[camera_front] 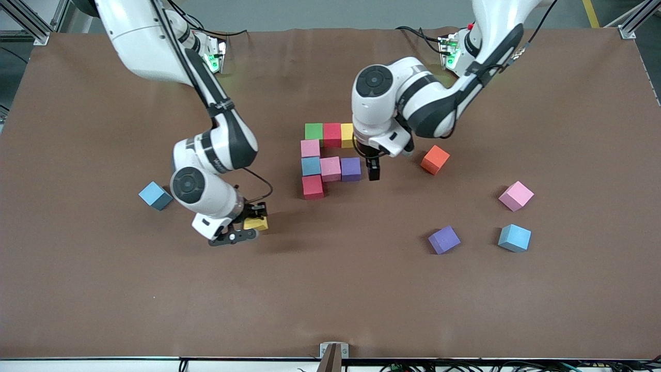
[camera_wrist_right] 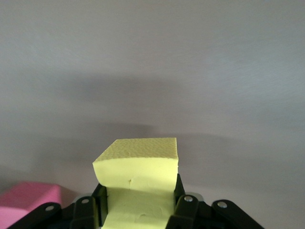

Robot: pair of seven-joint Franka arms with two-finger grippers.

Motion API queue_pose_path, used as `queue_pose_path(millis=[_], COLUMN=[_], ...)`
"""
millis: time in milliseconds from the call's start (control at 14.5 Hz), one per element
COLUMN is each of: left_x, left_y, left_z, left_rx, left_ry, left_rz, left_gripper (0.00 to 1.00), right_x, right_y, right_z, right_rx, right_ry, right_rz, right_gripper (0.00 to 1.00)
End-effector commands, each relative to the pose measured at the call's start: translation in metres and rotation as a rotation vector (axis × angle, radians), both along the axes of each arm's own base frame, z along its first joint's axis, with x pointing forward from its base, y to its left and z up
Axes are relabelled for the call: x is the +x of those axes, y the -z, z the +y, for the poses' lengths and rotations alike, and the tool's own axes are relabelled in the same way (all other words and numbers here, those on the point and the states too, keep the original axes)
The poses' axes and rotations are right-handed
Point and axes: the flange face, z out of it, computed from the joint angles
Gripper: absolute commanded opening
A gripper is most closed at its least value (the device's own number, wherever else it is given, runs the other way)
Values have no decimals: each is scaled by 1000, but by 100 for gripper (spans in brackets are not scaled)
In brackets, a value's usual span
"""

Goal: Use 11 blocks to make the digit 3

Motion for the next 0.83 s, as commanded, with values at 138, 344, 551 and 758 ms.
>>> queue_pose_path(millis=[138,344,551,758], left_x=[59,89,123,158], left_y=[-17,-13,-4,25], left_z=[72,123,176,221], left_rx=[38,40,13,-38], left_ry=[87,160,240,289], left_rz=[17,39,66,87], left_gripper=[100,100,100,100], right_x=[-5,-10,-19,-25], right_y=[21,36,49,50], right_z=[71,104,121,130], right_rx=[-1,-6,-10,-12], right_ry=[134,182,179,154], right_rz=[17,19,25,24], right_gripper=[28,28,28,29])
